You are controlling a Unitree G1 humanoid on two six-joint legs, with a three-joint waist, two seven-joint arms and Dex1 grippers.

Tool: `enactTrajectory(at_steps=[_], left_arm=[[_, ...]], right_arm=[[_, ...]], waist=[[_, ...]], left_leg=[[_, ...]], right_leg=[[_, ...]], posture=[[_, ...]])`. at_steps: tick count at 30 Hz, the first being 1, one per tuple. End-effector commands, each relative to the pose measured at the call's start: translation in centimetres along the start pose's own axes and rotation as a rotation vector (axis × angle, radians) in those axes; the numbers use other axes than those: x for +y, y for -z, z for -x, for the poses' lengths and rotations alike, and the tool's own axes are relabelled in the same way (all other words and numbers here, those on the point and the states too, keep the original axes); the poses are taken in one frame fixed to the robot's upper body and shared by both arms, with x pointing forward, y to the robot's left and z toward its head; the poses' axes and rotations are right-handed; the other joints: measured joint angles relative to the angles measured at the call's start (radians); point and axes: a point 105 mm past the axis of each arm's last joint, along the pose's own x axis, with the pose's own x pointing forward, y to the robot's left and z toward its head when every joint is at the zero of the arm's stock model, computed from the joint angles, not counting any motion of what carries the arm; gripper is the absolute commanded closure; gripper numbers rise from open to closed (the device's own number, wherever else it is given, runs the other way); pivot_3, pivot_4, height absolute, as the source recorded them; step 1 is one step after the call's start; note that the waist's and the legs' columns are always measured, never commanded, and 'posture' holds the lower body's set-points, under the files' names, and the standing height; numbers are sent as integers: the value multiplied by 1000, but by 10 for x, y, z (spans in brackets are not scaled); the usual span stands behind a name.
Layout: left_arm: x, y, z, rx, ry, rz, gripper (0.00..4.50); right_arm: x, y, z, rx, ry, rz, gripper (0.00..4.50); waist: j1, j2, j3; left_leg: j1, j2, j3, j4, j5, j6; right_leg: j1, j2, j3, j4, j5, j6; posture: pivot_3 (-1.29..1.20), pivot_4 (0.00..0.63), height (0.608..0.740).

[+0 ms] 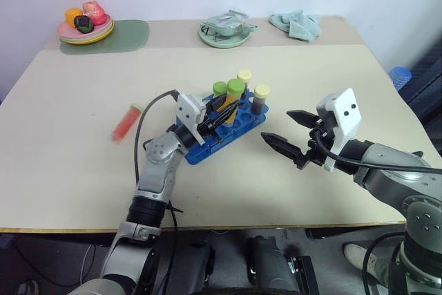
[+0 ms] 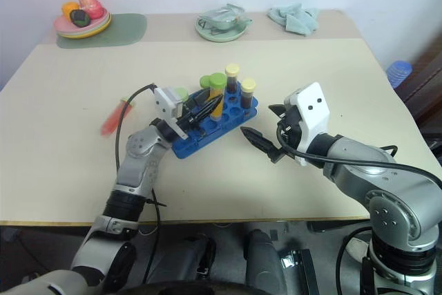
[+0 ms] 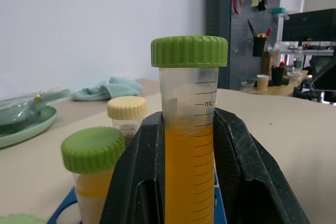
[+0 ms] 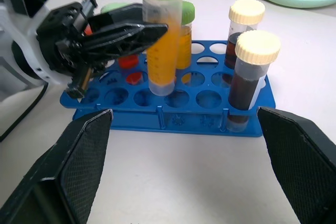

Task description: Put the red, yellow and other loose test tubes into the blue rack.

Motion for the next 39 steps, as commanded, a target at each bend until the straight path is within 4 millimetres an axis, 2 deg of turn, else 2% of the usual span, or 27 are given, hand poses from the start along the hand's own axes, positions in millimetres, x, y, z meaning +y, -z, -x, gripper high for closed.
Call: enactTrajectory(at_steps=[1,15,27,39], left_arm=[[-3,-11,-6,-45,25,-30,3813],[-2,6,-5,6,-13,-36,3813],[-2,14,-12,24,-14,-17,3813],[5,16,10,59,-35,-34,3813]], right_arm=[[0,-13,4,-47,4,40,0],[-3,-10,8,-36,14,37,0],[-3,-11,12,-43,36,43,0],[-3,-13,12,-50,45,32,0]], waist=[[0,0,0],[0,0,0],[0,0,0],[0,0,-1]], left_leg=[[0,0,0,0,0,0],[0,0,0,0,0,0],[1,0,0,0,0,0],[5,0,1,-3,0,0]], right_leg=[[0,0,0,0,0,0],[0,0,0,0,0,0],[1,0,0,0,0,0],[5,0,1,-1,0,0]], posture=[[0,150,740],[0,150,740],[0,150,740],[0,150,740]])
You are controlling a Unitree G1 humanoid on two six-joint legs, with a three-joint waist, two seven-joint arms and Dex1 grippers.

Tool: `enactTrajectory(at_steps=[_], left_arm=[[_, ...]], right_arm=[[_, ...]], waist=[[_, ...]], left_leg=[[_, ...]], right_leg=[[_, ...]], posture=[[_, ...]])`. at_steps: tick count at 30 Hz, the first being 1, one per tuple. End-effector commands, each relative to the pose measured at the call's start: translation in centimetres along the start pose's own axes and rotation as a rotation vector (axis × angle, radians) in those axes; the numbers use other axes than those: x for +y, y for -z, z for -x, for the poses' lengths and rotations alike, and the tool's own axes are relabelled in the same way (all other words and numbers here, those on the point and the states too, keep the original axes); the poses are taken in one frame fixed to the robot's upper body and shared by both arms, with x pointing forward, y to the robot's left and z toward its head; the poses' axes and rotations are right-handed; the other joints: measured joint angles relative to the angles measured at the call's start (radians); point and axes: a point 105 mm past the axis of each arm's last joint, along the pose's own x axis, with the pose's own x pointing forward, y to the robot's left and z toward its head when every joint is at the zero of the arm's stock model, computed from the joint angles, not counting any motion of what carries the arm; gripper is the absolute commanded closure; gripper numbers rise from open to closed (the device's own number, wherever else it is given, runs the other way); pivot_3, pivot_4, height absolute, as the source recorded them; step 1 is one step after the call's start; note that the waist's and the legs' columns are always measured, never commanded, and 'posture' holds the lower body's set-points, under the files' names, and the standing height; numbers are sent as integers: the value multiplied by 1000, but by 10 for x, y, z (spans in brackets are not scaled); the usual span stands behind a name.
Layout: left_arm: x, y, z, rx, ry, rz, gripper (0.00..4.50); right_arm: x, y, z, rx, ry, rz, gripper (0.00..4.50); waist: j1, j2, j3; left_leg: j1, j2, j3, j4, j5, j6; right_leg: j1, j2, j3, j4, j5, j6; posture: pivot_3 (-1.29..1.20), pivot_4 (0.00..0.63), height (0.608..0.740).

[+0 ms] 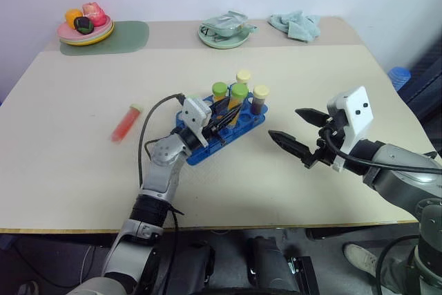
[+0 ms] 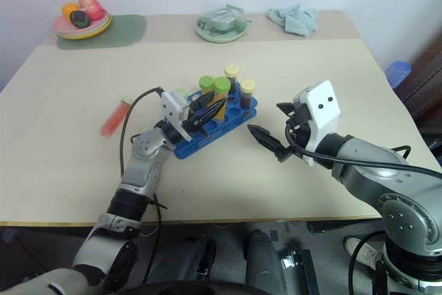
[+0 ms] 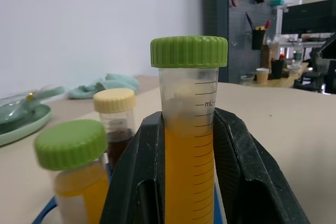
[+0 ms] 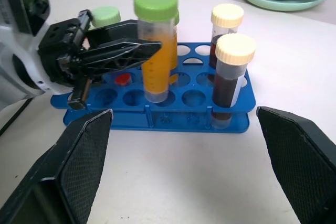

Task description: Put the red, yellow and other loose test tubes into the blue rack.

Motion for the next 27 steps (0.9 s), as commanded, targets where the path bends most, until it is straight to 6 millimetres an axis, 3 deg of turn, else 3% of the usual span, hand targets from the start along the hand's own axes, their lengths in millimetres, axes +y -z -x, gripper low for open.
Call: enactTrajectory(at_steps=[1,16,27], left_arm=[[3,5,8,28,-17,6,3813],[-10,20,4,54,76,54,3813],[-2,27,9,80,44,78,3813]], right_arm=[[4,-9,2,-46,-3,26,0],[3,-10,2,-66,16,27,0],[1,-6,5,-70,36,25,0]], waist=[[0,0,0],[2,0,-2],[1,0,-2]], left_leg=[[1,0,0,0,0,0],[14,2,0,-11,0,0],[17,2,0,-12,-1,1]], right_leg=[[1,0,0,0,0,0],[15,2,0,-12,0,1],[17,2,0,-13,0,1]], posture=[[0,150,740],[0,150,740],[0,150,740]])
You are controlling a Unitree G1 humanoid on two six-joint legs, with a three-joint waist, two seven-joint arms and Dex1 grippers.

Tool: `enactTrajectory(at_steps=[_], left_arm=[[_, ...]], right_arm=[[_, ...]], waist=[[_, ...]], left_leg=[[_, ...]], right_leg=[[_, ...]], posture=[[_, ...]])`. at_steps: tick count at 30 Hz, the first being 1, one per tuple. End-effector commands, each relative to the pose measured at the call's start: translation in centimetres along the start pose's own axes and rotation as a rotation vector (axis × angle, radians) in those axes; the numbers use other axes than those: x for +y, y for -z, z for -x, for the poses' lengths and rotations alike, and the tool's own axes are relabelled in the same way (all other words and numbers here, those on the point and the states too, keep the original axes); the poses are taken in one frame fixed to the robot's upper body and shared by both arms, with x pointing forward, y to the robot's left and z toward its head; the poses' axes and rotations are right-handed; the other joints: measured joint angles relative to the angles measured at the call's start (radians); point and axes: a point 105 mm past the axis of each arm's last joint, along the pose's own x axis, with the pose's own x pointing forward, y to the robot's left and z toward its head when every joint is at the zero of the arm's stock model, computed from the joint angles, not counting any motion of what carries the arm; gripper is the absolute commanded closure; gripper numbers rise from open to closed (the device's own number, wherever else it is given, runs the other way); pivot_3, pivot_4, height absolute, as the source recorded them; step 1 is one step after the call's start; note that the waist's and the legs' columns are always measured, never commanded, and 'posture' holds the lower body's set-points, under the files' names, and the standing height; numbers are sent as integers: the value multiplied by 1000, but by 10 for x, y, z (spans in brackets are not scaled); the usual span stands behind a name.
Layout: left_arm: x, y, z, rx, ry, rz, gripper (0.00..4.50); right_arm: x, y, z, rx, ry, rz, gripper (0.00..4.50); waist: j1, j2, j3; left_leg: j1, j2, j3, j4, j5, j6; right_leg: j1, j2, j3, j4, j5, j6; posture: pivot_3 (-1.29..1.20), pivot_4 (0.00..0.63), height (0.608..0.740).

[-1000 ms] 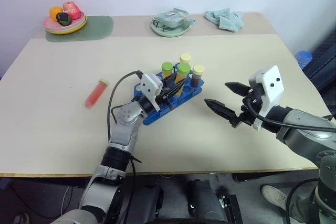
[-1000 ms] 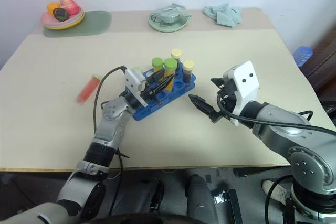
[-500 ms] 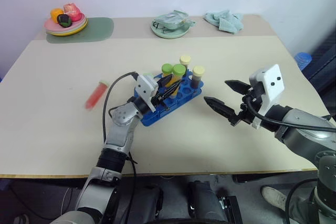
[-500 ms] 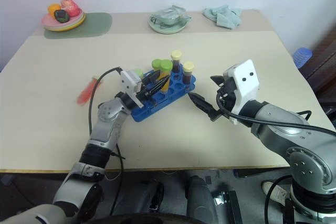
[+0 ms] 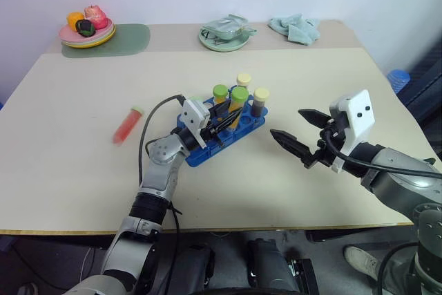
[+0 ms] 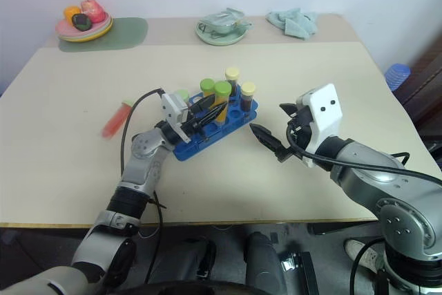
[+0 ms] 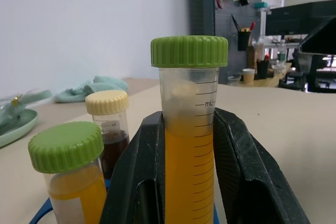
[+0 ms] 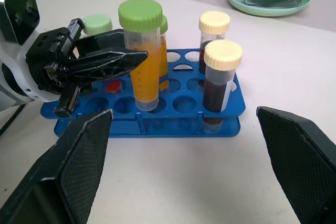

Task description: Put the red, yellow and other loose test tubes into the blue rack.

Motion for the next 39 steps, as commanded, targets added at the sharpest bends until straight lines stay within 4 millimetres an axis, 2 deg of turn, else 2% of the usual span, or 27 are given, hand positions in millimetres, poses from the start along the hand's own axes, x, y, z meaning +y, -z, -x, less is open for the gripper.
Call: enactTrajectory(at_steps=[1,11,25,33,39], left_arm=[[3,21,10,77,-35,53,3813],[5,24,11,69,-39,149,3813],[18,23,10,84,-30,135,3813],[13,23,3,78,10,142,3813],[0,23,-2,72,70,151,3813]], right_arm=[[3,-12,4,-51,2,45,0],[8,-7,1,-46,-2,40,0],[20,5,6,-19,-24,21,0],[24,6,6,-23,-22,26,0],[24,6,9,-26,-16,24,0]], waist=[[0,0,0],[0,0,0],[0,0,0],[2,0,0],[3,0,0]], left_leg=[[0,0,0,0,0,0],[5,0,0,-2,0,1],[5,0,0,-1,-1,1],[5,1,0,-2,-1,1],[5,1,0,-1,-1,1]], right_leg=[[0,0,0,0,0,0],[5,0,0,-2,0,0],[6,0,0,-2,0,1],[6,1,0,-2,0,1],[6,1,0,-2,0,1]], posture=[[0,150,740],[0,150,740],[0,150,740],[0,150,740],[0,150,740]])
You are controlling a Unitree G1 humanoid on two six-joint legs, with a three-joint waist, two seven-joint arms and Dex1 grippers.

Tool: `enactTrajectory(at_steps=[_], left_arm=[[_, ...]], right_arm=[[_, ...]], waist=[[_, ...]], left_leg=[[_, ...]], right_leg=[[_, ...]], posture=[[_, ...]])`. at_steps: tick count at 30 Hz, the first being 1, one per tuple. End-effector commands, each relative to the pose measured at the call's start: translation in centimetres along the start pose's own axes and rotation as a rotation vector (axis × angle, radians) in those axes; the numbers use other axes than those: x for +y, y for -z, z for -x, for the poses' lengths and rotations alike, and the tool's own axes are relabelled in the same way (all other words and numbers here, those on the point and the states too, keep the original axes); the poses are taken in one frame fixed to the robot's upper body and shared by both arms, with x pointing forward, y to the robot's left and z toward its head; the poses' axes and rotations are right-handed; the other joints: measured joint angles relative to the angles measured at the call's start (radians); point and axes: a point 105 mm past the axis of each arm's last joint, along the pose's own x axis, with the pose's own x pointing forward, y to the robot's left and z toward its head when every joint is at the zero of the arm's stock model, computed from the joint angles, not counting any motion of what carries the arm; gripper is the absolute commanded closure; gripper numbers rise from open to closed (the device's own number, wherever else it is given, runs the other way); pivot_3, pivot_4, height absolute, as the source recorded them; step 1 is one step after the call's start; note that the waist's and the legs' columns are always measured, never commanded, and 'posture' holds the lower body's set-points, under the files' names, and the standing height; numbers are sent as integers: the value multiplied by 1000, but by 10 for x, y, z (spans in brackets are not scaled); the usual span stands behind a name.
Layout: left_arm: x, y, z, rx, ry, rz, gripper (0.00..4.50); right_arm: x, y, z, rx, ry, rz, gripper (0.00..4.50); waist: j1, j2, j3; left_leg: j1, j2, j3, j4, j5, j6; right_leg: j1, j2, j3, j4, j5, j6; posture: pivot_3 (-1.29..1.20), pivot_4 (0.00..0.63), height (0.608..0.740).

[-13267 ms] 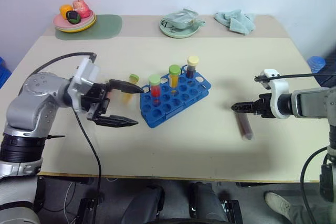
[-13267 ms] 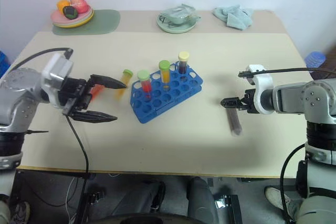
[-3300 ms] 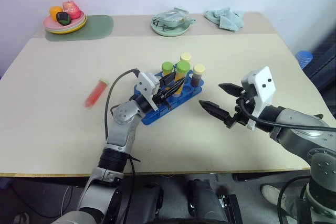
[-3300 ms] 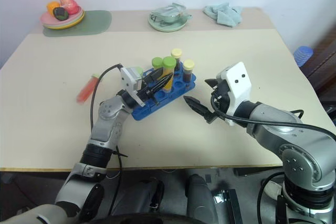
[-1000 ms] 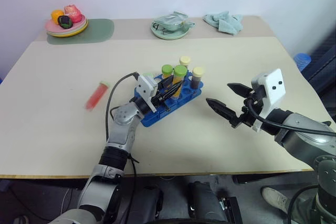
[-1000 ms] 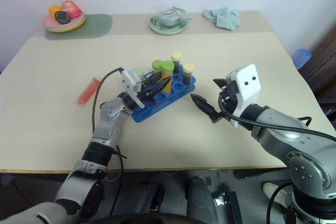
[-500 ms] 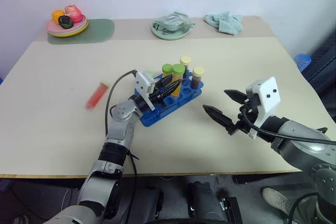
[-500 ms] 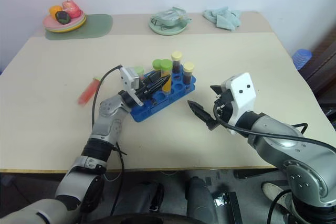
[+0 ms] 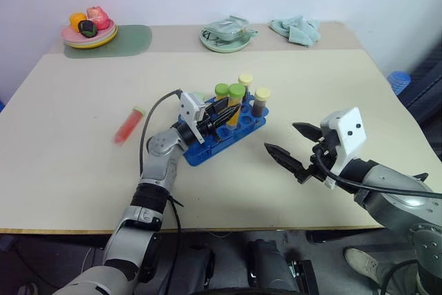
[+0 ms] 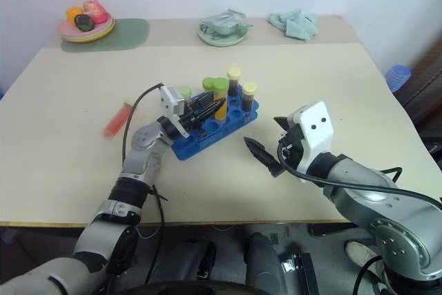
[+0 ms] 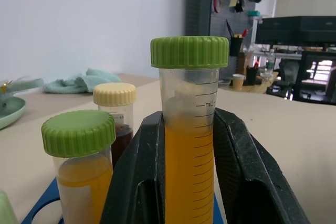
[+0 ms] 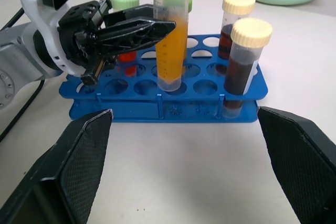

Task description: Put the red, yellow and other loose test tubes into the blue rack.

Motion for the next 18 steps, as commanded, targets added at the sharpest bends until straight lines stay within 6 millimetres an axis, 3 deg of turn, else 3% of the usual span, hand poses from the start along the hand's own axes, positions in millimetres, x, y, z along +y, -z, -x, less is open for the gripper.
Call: enactTrajectory(at_steps=[1,18], left_arm=[[-9,18,2,68,27,48,3813],[-11,12,-9,57,13,19,3813]], right_arm=[[5,-12,4,-55,-9,34,0],[5,-11,5,-58,-1,31,0]], waist=[[1,0,0],[25,0,0]], left_leg=[[0,0,0,0,0,0],[0,0,0,0,-1,2]], right_leg=[[0,0,0,0,0,0],[2,0,0,-6,1,2]], posture=[[0,150,740],[0,150,740]])
